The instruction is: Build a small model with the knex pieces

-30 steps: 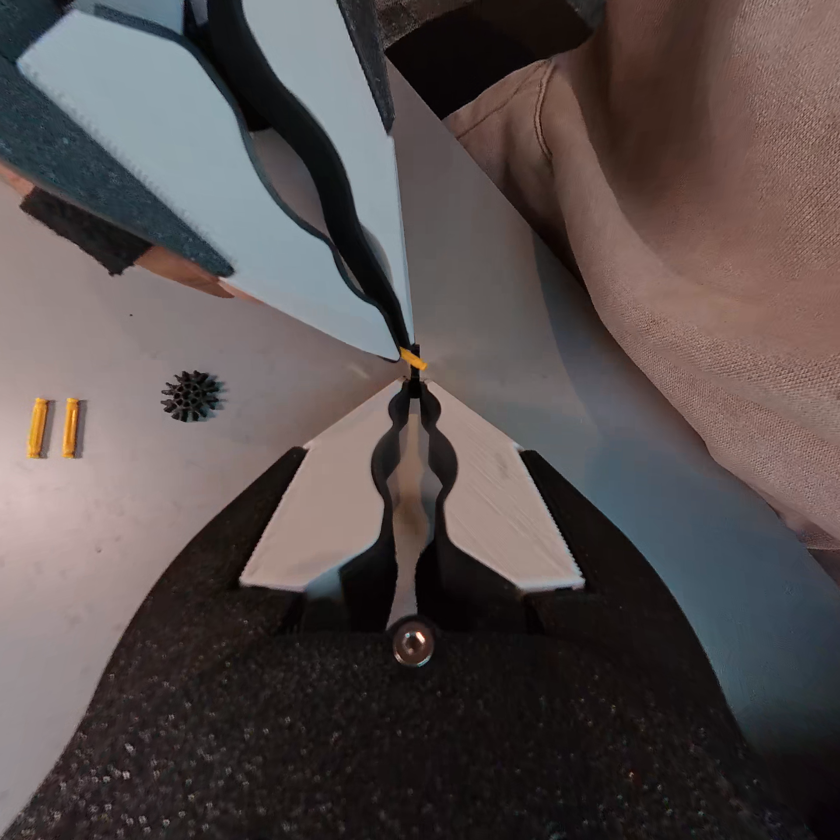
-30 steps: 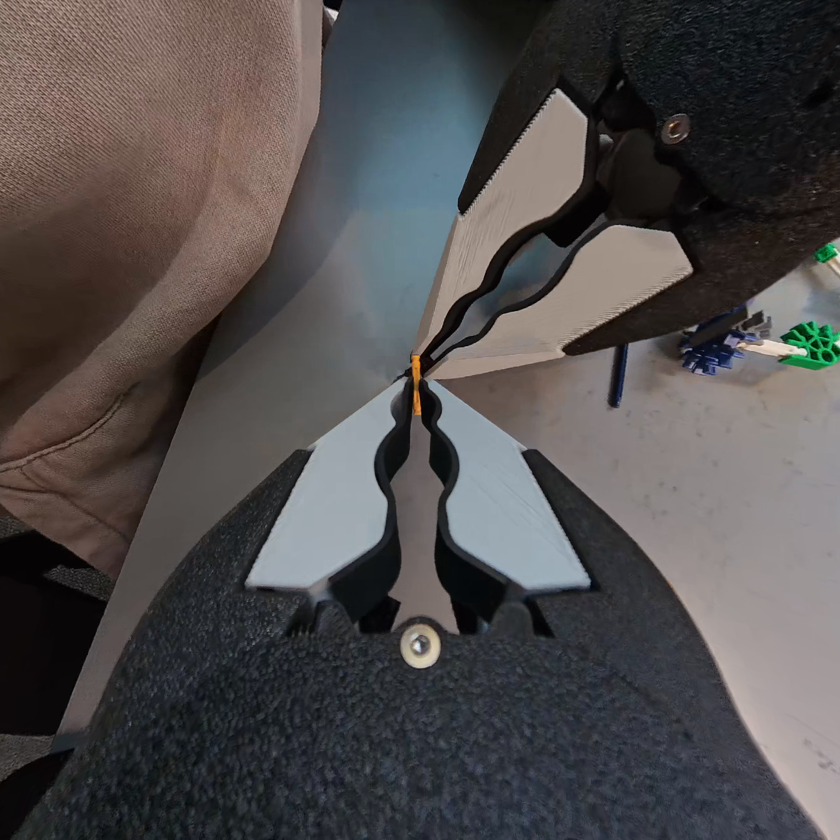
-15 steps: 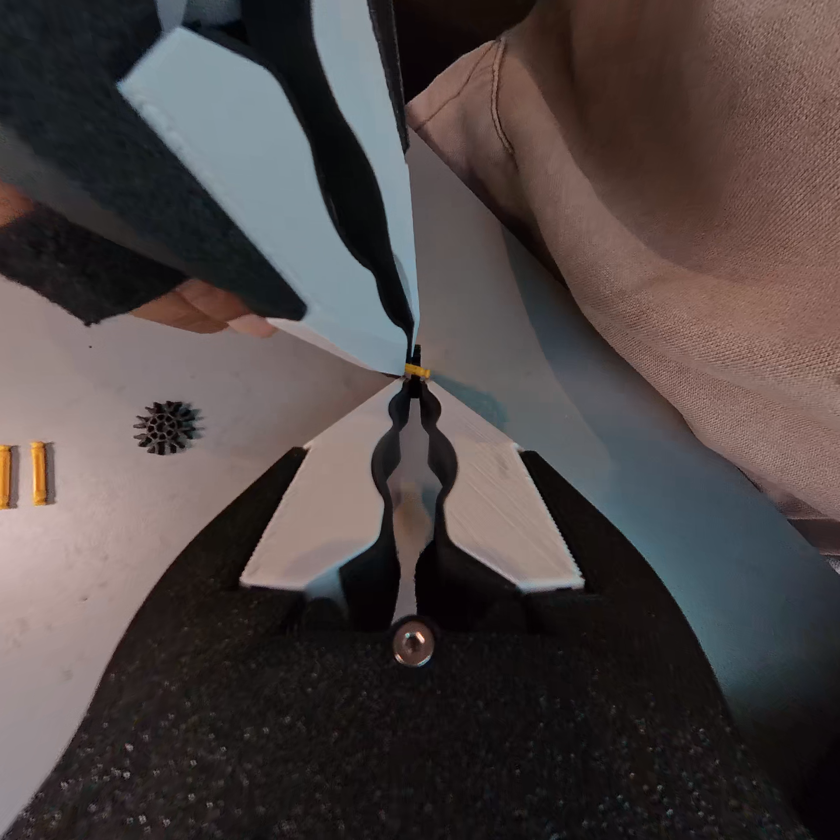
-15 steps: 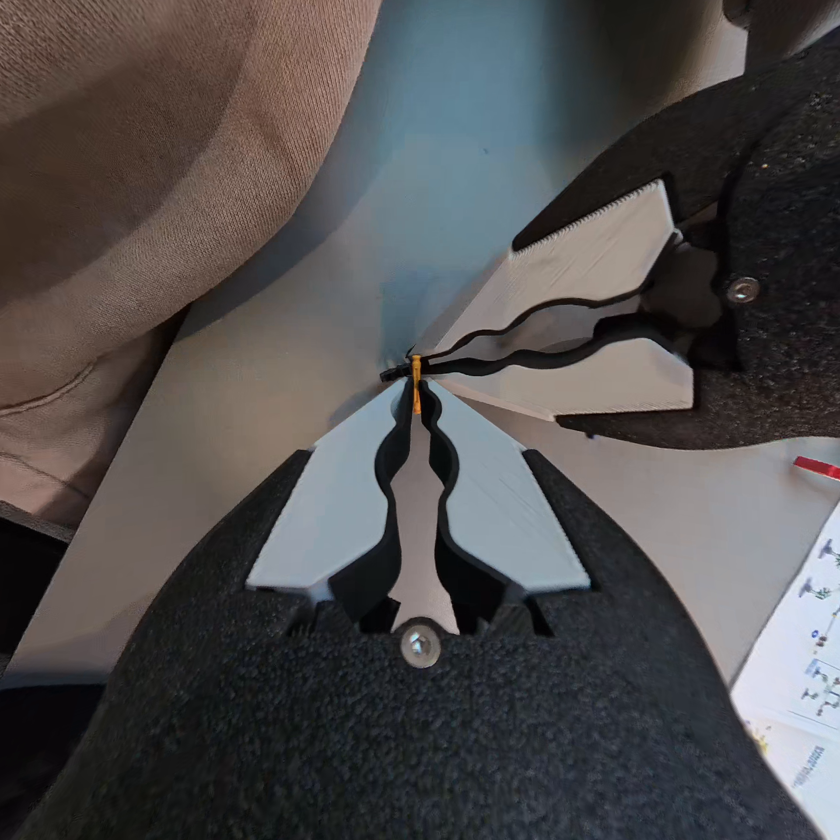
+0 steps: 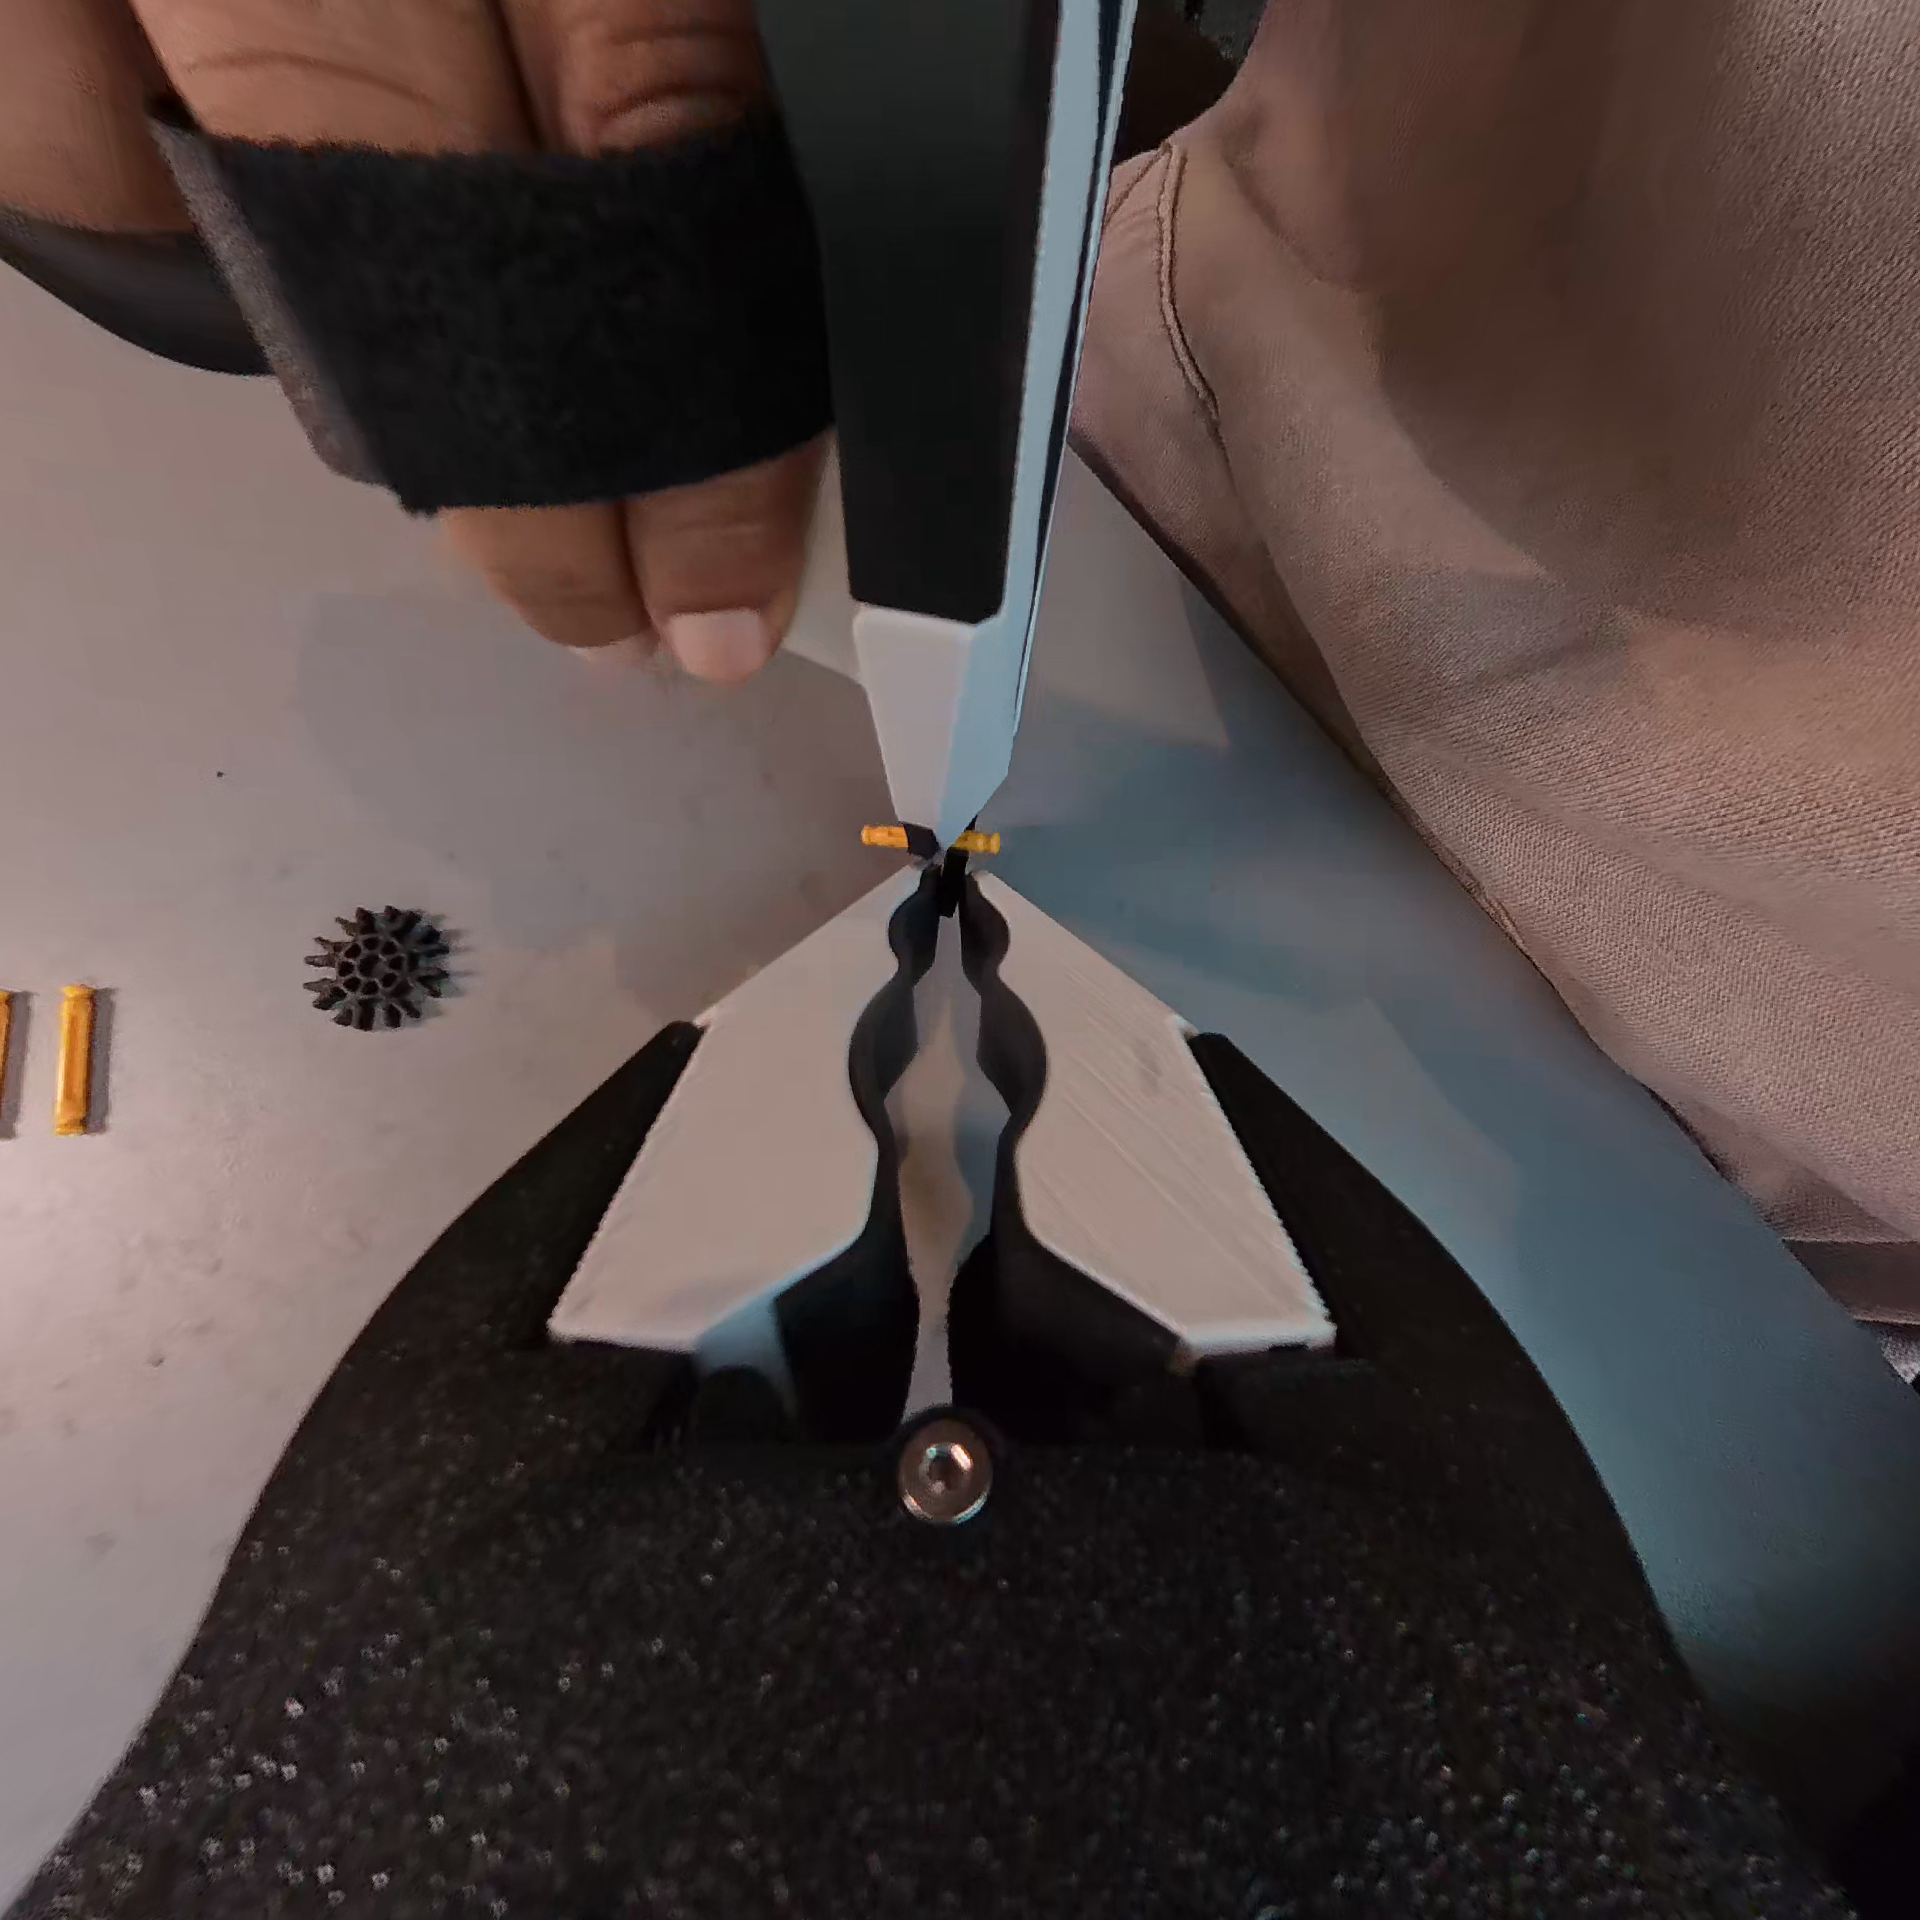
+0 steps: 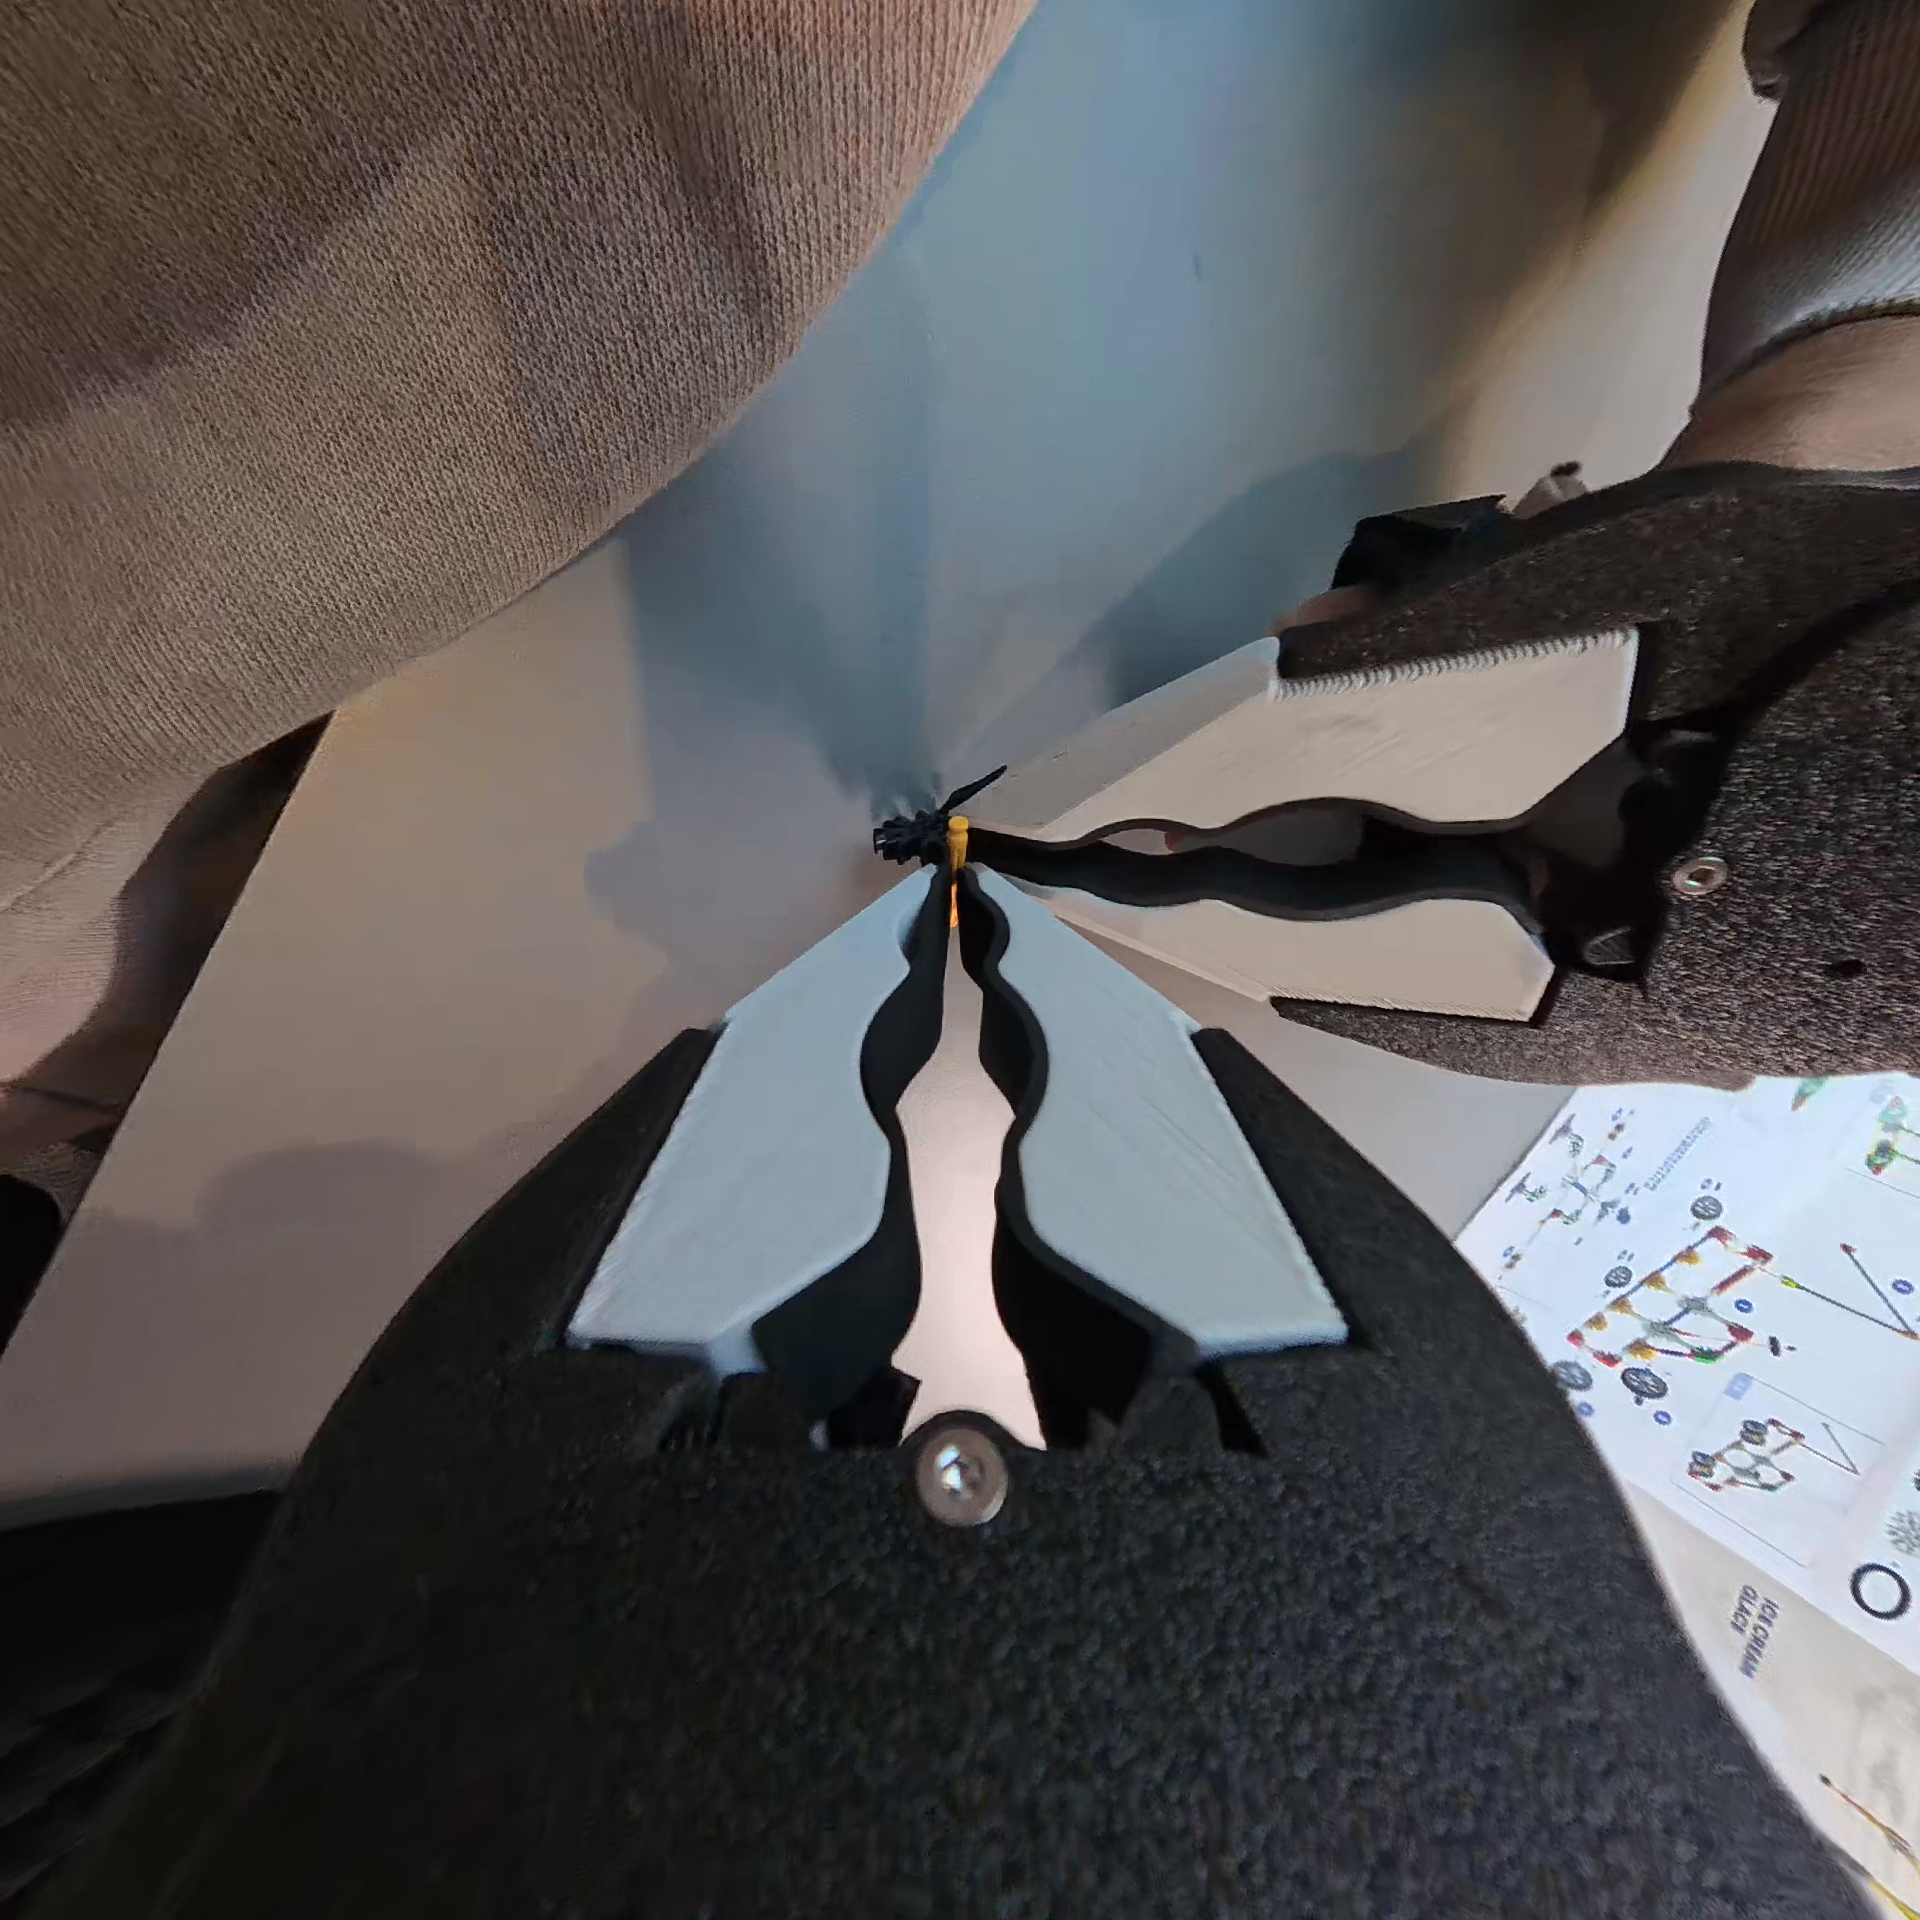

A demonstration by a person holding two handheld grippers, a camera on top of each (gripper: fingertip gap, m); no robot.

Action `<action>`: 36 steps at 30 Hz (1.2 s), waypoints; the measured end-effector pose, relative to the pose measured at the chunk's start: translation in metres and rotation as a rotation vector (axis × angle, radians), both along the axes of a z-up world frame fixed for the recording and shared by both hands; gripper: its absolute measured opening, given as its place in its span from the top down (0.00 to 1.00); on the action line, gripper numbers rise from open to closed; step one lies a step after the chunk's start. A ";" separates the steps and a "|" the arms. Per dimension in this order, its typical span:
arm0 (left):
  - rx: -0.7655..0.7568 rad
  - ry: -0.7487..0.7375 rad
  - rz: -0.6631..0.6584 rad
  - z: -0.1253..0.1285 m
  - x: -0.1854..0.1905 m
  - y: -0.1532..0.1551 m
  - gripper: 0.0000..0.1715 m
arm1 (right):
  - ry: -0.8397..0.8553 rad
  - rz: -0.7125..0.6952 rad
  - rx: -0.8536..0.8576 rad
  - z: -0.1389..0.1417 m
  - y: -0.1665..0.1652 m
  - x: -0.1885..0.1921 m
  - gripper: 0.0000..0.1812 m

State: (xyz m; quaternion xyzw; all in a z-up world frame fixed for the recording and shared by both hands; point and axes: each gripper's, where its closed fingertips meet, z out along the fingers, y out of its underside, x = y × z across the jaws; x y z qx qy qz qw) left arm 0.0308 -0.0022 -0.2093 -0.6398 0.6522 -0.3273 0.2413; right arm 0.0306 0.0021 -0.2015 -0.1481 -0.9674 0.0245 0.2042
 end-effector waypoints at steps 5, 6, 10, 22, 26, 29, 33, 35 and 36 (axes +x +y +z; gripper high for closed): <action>-0.001 -0.001 0.016 -0.001 0.005 -0.004 0.99 | -0.018 0.004 0.063 -0.014 -0.003 0.008 1.00; 0.013 0.017 0.019 -0.002 0.002 -0.004 0.99 | 0.020 -0.023 0.047 -0.010 -0.003 0.004 1.00; -0.002 -0.002 0.043 -0.002 -0.001 -0.004 0.99 | 0.016 -0.068 0.035 -0.005 -0.002 0.004 1.00; 0.019 -0.014 0.063 -0.004 -0.007 -0.002 0.99 | -0.016 -0.495 -0.557 -0.009 -0.002 0.013 0.94; 0.010 -0.015 0.051 -0.004 -0.005 -0.002 0.99 | -0.055 -0.549 -0.628 -0.019 -0.001 0.015 0.99; 0.011 -0.018 0.057 -0.006 -0.005 -0.002 0.99 | -0.081 -0.557 -0.675 -0.019 0.000 0.015 0.99; -0.007 -0.023 0.055 -0.005 -0.006 -0.003 0.99 | -0.028 -0.493 -0.681 -0.005 0.004 0.009 1.00; -0.011 -0.027 0.049 -0.005 -0.006 -0.004 0.99 | 0.011 -0.455 -0.695 0.009 0.002 0.004 1.00; -0.012 -0.028 0.046 -0.005 -0.005 -0.004 0.99 | 0.031 -0.425 -0.678 0.013 0.002 0.003 1.00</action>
